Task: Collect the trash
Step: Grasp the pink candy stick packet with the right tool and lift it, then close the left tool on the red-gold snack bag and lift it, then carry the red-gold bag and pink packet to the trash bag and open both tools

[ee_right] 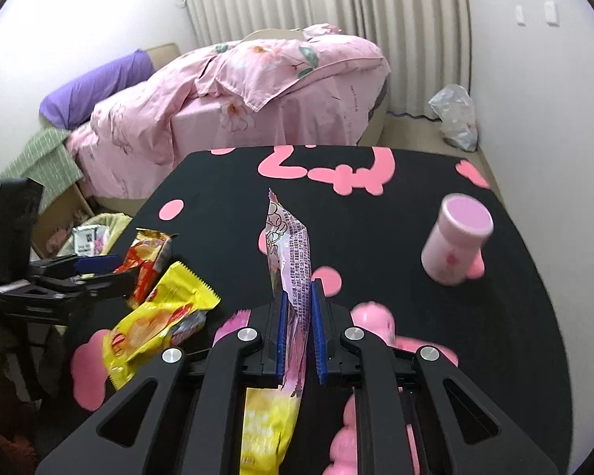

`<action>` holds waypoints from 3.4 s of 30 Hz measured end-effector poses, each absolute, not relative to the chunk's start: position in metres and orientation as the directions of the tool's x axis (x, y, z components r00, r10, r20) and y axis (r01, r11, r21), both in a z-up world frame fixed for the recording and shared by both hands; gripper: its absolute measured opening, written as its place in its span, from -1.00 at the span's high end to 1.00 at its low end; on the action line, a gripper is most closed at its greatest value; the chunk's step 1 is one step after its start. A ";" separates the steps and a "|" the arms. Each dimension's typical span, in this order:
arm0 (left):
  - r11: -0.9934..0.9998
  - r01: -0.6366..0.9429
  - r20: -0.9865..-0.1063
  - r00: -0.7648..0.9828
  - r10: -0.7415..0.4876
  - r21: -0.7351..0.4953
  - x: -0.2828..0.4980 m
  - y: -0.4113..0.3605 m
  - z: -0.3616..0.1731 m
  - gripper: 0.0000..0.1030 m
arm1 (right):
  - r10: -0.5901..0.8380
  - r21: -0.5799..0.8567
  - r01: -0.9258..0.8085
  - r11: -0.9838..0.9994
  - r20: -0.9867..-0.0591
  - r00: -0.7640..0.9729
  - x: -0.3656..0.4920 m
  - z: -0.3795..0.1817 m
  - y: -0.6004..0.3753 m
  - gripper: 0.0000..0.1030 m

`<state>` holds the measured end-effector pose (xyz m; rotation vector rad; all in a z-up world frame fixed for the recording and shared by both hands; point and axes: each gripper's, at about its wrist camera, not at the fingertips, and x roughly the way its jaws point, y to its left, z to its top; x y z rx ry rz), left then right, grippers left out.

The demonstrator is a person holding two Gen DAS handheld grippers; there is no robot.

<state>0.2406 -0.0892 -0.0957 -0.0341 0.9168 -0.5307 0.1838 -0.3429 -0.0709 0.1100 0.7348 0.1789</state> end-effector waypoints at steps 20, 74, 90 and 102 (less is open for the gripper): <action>0.920 0.388 -0.813 0.516 -0.271 -0.060 0.250 -0.098 -0.105 -0.51 | 0.201 0.219 -0.073 0.973 -0.649 0.733 0.157 -0.088 -0.361 0.75; 0.941 0.292 -0.736 0.598 -0.318 -0.169 0.203 -0.082 -0.068 0.24 | 0.220 0.214 -0.113 0.970 -0.590 0.777 0.128 -0.066 -0.347 0.75; 0.925 0.350 -0.579 0.727 -0.369 -0.150 0.140 -0.039 0.004 0.32 | 0.241 0.087 -0.229 0.970 -0.499 0.833 0.103 0.000 -0.281 0.75; 0.852 0.406 -0.577 0.627 -0.523 -0.330 0.158 -0.004 -0.042 -0.04 | 0.252 0.109 -0.230 0.967 -0.540 0.803 0.111 -0.013 -0.275 0.75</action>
